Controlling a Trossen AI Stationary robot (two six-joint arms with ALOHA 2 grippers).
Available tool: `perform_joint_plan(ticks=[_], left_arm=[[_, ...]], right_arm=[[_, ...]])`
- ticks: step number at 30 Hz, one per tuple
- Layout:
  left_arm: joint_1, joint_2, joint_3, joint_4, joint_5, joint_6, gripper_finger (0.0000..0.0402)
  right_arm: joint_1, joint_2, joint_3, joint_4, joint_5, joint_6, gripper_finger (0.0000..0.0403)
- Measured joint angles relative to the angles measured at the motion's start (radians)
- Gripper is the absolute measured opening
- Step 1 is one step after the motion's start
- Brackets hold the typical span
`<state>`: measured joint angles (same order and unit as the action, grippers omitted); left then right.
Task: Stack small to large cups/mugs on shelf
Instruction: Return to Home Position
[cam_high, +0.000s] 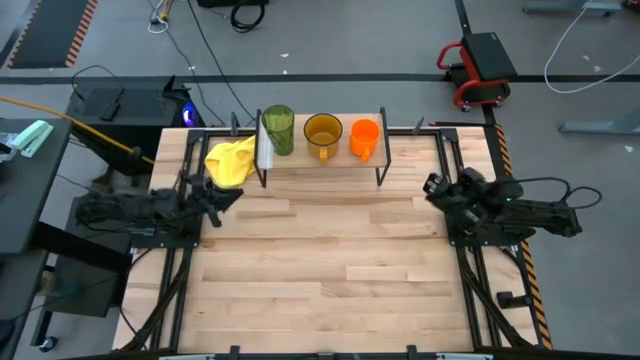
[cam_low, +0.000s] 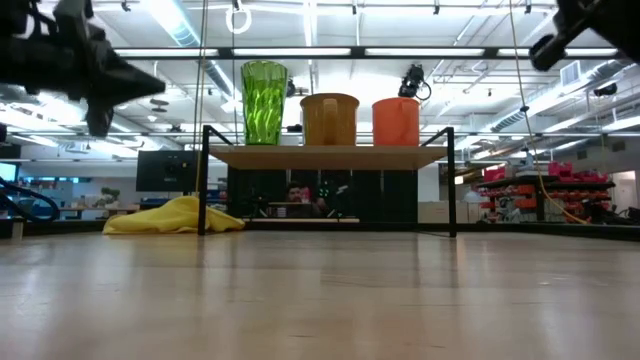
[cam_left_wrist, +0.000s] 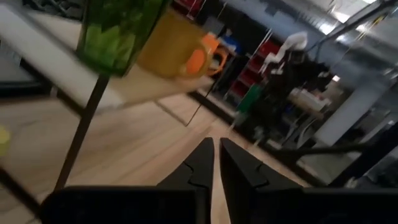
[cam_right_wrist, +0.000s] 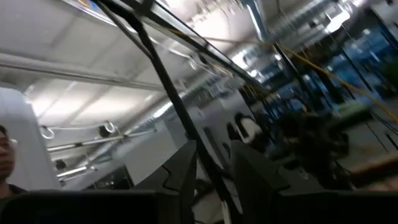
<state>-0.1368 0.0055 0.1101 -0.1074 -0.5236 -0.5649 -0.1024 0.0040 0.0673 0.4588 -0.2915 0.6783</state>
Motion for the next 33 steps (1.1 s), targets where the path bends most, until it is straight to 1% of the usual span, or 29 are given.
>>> perform_joint_plan(ticks=[4, 8, 15, 17, 20, 23, 27, 30, 33], left_arm=[[0.000, 0.002, -0.046, 0.013, 0.001, 0.001, 0.0036], [0.000, 0.018, -0.041, 0.004, 0.005, 0.034, 0.0032], [0.000, 0.019, -0.039, 0.033, 0.006, 0.031, 0.0031], [0.000, 0.019, -0.039, 0.075, 0.039, 0.089, 0.0034], [0.000, 0.019, -0.039, 0.188, 0.129, 0.211, 0.0036], [0.000, 0.019, -0.039, 0.245, 0.207, 0.307, 0.0033], [0.000, 0.019, -0.039, 0.210, 0.215, 0.313, 0.0028], [0.000, 0.019, -0.039, 0.201, 0.231, 0.322, 0.0025], [0.000, 0.019, -0.039, 0.192, 0.234, 0.347, 0.0027]], right_arm=[[0.000, 0.000, 0.000, -0.087, 0.010, -0.002, 0.0106], [0.000, 0.000, 0.002, -0.084, 0.010, -0.025, 0.0106], [0.000, 0.000, 0.002, -0.085, 0.010, -0.027, 0.0107], [0.000, 0.000, 0.002, -0.086, 0.010, -0.027, 0.0107], [0.000, 0.000, 0.002, -0.086, 0.010, -0.014, 0.0108], [0.000, 0.000, 0.002, -0.084, 0.010, -0.041, 0.0106], [0.000, 0.000, 0.002, -0.075, 0.002, -0.097, 0.0105], [0.000, 0.000, 0.002, -0.079, -0.037, -0.175, 0.0107], [0.000, 0.000, 0.002, -0.122, -0.080, -0.259, 0.0107]])
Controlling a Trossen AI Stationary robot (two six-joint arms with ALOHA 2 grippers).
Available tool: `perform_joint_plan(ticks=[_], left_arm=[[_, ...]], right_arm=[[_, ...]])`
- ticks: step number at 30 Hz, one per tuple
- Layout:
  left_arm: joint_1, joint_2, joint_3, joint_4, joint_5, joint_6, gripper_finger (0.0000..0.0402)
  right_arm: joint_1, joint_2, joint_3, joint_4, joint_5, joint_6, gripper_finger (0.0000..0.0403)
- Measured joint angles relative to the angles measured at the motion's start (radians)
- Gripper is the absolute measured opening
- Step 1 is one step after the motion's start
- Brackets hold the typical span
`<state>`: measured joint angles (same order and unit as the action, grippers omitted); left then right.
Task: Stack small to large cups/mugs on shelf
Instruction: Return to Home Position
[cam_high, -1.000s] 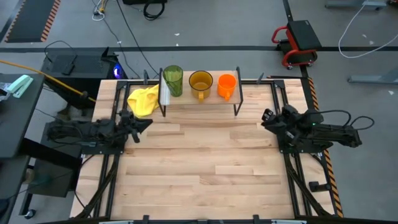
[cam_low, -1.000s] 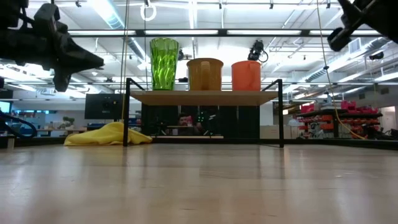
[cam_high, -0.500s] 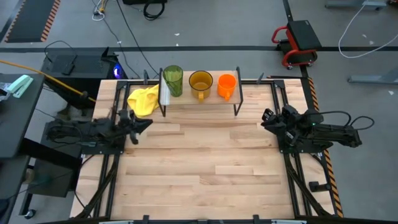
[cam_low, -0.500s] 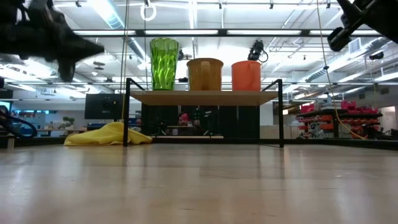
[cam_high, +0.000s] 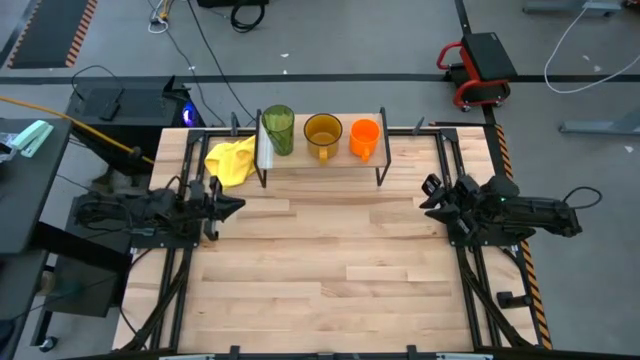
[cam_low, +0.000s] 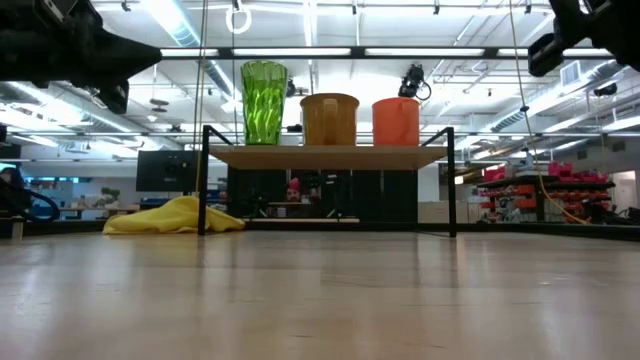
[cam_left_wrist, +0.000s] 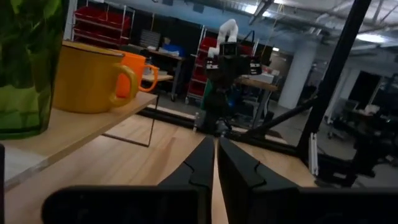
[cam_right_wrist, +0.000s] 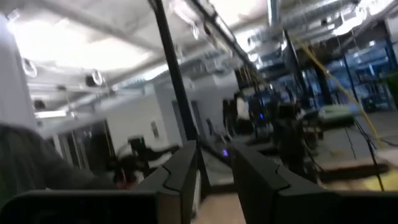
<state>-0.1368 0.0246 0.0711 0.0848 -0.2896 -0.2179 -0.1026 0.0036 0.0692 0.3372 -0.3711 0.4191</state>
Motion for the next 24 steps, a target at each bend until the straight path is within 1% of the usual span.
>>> perform_joint_plan(ticks=[7, 10, 15, 18, 24], left_arm=[[0.000, 0.001, 0.000, -0.059, 0.000, 0.020, 0.0036], [0.000, 0.002, 0.000, -0.077, 0.000, 0.023, 0.0033], [0.000, 0.002, 0.000, -0.116, -0.001, 0.083, 0.0028], [0.000, 0.002, 0.000, -0.155, -0.001, 0.107, 0.0032], [0.000, 0.002, 0.005, -0.234, -0.005, 0.107, 0.0039]], right_arm=[[0.000, 0.000, 0.000, -0.188, -0.004, -0.051, 0.0106], [0.000, 0.000, 0.000, -0.211, -0.004, -0.073, 0.0107], [0.000, 0.000, 0.000, -0.217, -0.003, -0.138, 0.0105], [0.000, 0.000, 0.000, -0.255, -0.002, -0.162, 0.0106], [0.000, 0.000, 0.000, -0.330, 0.032, -0.167, 0.0107]])
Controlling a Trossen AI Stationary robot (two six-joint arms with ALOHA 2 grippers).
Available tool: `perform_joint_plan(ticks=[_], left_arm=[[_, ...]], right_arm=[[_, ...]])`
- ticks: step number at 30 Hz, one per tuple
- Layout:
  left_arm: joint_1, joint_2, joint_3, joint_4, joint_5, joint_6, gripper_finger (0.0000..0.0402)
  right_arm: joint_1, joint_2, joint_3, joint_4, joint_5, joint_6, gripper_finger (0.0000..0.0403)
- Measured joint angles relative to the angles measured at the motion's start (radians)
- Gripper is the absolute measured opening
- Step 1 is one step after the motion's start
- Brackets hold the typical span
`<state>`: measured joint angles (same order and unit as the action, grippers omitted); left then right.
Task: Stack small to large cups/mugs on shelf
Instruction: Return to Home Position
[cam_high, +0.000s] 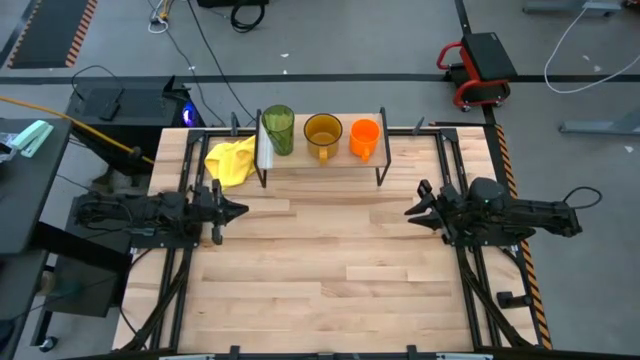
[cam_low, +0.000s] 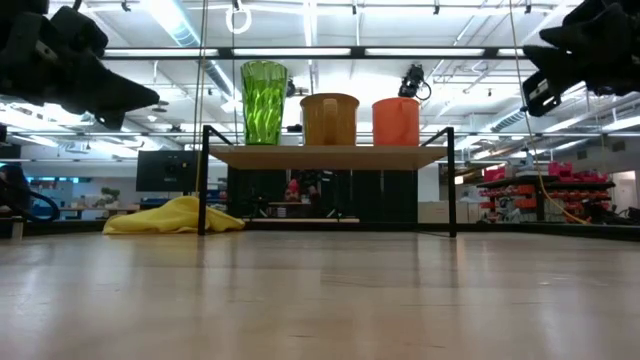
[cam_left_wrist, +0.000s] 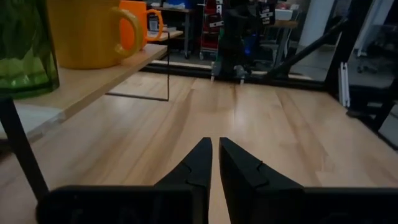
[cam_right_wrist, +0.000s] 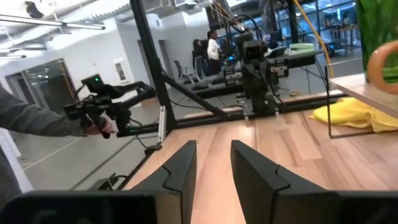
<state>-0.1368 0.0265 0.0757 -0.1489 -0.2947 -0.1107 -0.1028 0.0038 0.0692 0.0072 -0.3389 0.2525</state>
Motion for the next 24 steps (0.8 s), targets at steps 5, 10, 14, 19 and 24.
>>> perform_joint_plan(ticks=[5, 10, 14, 19, 24], left_arm=[[0.000, 0.000, 0.000, -0.003, -0.001, 0.061, 0.0034], [0.000, 0.000, -0.001, 0.004, -0.002, 0.038, 0.0029], [0.000, 0.000, -0.006, 0.047, -0.004, 0.005, 0.0029], [0.000, 0.000, -0.006, 0.130, 0.118, 0.044, 0.0035], [0.000, -0.001, -0.006, 0.138, 0.159, 0.062, 0.0034]], right_arm=[[0.000, 0.000, 0.000, -0.010, 0.017, -0.002, 0.0107], [0.000, 0.000, 0.000, -0.010, 0.016, 0.039, 0.0105], [0.000, 0.000, 0.000, 0.013, 0.016, 0.071, 0.0106], [0.000, 0.000, 0.000, 0.046, 0.021, 0.085, 0.0107], [0.000, 0.000, 0.000, 0.050, 0.022, 0.040, 0.0107]])
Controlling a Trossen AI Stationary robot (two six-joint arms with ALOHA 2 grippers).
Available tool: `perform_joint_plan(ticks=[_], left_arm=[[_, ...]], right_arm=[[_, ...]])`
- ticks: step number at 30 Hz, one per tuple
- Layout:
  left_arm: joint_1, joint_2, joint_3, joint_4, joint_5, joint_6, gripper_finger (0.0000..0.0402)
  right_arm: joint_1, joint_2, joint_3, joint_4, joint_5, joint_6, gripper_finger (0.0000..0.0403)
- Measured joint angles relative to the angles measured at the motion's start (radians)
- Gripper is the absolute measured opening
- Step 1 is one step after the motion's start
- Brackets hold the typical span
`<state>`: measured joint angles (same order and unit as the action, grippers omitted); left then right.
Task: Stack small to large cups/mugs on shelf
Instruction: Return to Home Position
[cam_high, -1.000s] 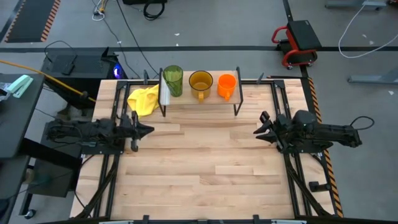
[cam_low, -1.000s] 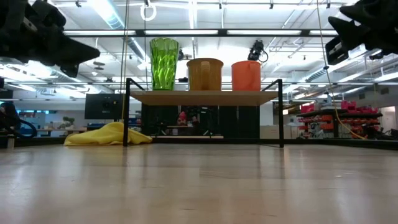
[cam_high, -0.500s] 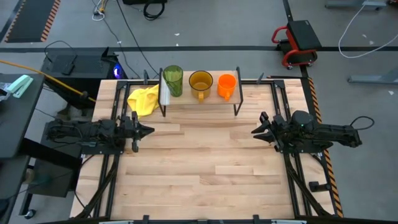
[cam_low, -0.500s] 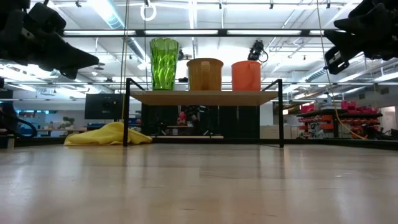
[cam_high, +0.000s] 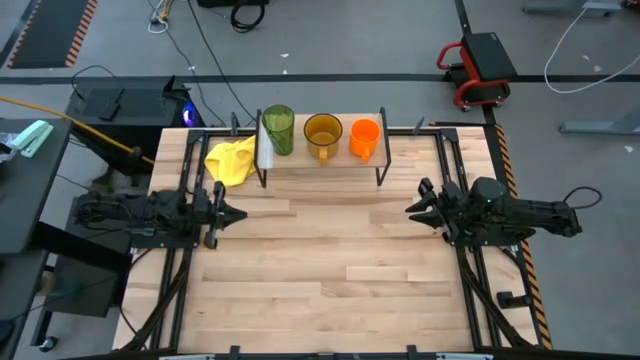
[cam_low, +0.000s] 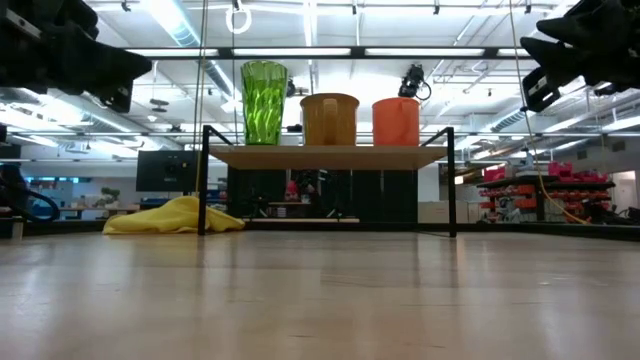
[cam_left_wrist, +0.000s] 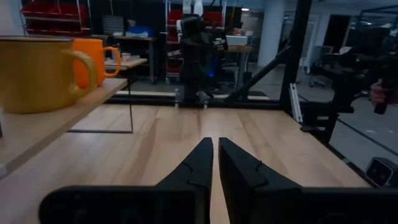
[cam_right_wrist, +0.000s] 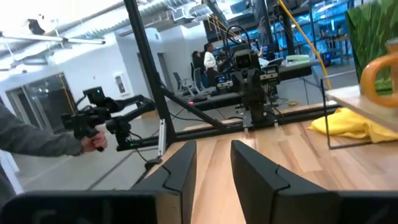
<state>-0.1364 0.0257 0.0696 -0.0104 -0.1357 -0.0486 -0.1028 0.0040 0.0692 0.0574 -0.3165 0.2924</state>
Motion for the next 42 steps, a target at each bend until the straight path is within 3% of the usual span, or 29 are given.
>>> perform_joint_plan(ticks=[6, 20, 29, 42], left_arm=[[0.000, 0.000, 0.001, -0.040, 0.071, 0.007, 0.0025], [0.000, 0.000, 0.002, -0.070, 0.070, 0.166, 0.0040], [0.000, 0.000, 0.002, -0.095, 0.058, 0.136, 0.0028], [0.000, 0.000, 0.002, -0.100, 0.058, 0.138, 0.0030]], right_arm=[[0.000, 0.000, 0.000, -0.007, 0.002, -0.092, 0.0107], [0.000, 0.000, 0.000, -0.045, 0.007, -0.154, 0.0105], [0.000, 0.000, 0.000, -0.061, 0.325, -0.139, 0.0105], [0.000, 0.000, 0.000, -0.093, 0.335, -0.186, 0.0105]])
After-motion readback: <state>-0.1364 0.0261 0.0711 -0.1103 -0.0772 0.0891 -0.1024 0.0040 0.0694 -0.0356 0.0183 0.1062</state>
